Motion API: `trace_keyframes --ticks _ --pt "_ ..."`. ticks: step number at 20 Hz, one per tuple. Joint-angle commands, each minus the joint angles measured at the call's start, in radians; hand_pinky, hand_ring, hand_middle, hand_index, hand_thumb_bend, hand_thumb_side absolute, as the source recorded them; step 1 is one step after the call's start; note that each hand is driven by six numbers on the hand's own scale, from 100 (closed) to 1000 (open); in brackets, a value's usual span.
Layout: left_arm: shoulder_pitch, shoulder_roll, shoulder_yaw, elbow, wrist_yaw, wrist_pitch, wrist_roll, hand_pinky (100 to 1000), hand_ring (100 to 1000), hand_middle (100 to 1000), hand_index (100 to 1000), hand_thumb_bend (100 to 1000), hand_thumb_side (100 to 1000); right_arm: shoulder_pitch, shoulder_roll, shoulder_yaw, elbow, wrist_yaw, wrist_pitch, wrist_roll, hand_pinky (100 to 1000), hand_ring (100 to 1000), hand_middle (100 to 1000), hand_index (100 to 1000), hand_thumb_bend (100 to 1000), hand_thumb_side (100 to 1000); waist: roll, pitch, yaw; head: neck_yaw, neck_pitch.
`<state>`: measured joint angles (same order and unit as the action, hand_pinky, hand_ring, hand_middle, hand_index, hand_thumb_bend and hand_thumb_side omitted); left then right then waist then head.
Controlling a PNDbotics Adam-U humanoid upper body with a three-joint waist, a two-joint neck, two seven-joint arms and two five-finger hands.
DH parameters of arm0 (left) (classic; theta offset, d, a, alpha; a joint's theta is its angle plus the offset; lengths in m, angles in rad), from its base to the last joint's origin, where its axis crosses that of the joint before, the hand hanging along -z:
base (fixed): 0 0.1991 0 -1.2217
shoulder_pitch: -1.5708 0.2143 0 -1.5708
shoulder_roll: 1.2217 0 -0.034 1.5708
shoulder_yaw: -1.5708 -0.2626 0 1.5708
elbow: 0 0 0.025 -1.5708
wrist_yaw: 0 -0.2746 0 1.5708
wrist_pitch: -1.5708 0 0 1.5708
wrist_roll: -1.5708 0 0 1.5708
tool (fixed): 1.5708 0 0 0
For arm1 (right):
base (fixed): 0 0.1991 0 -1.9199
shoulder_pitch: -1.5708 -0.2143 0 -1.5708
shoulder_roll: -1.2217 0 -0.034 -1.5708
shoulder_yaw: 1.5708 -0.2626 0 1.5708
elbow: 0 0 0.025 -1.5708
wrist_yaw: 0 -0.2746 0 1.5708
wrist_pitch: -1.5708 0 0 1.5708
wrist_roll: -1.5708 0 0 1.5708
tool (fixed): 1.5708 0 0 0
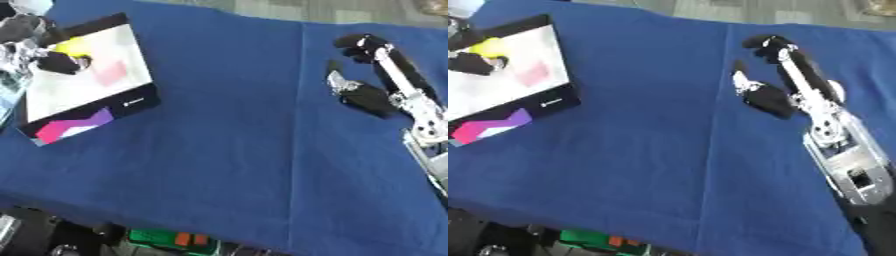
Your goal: Pick up the objects with one hand, pass them to the other hand, and then place them into the box on the other side of the table.
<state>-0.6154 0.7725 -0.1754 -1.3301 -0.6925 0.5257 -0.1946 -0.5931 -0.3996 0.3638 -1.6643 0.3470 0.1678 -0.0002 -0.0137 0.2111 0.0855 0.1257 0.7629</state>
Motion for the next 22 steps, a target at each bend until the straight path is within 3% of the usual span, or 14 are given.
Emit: trace_keyframes --ticks 1,9,14,18,22 --pt "-0.009 0.026 0.017 0.000 -0.018 -0.002 -0.004 777 751 732 824 642 493 -0.017 -0.018 -0.013 -0.029 -0.005 0.001 -0.004 855 841 860 828 100 505 -0.009 -0.024 -0.001 0.001 -0.002" --pt "-0.006 0.025 0.025 -0.028 -0.016 -0.006 -0.005 757 725 715 816 649 513 -0.018 -0.019 -0.016 -0.034 -0.003 0.002 -0.007 855 842 861 828 100 511 -0.006 -0.025 -0.001 -0.011 0.002" --pt "-0.004 0.020 0.039 -0.116 0.027 -0.002 0.049 729 683 684 791 526 424 -0.020 -0.026 -0.024 -0.039 0.000 0.005 -0.012 858 843 859 830 100 506 -0.006 -0.027 -0.003 -0.043 0.007" --pt "0.004 0.005 0.060 -0.223 0.141 -0.006 0.130 716 653 672 776 443 416 -0.028 -0.048 -0.039 -0.040 0.009 0.011 -0.017 862 845 855 832 100 478 -0.005 -0.030 -0.005 -0.079 0.007" --pt "0.017 -0.013 0.074 -0.304 0.279 -0.034 0.258 705 635 666 770 440 463 -0.032 -0.068 -0.061 -0.042 0.020 0.024 -0.027 863 846 853 832 100 465 -0.006 -0.031 -0.009 -0.104 0.007"
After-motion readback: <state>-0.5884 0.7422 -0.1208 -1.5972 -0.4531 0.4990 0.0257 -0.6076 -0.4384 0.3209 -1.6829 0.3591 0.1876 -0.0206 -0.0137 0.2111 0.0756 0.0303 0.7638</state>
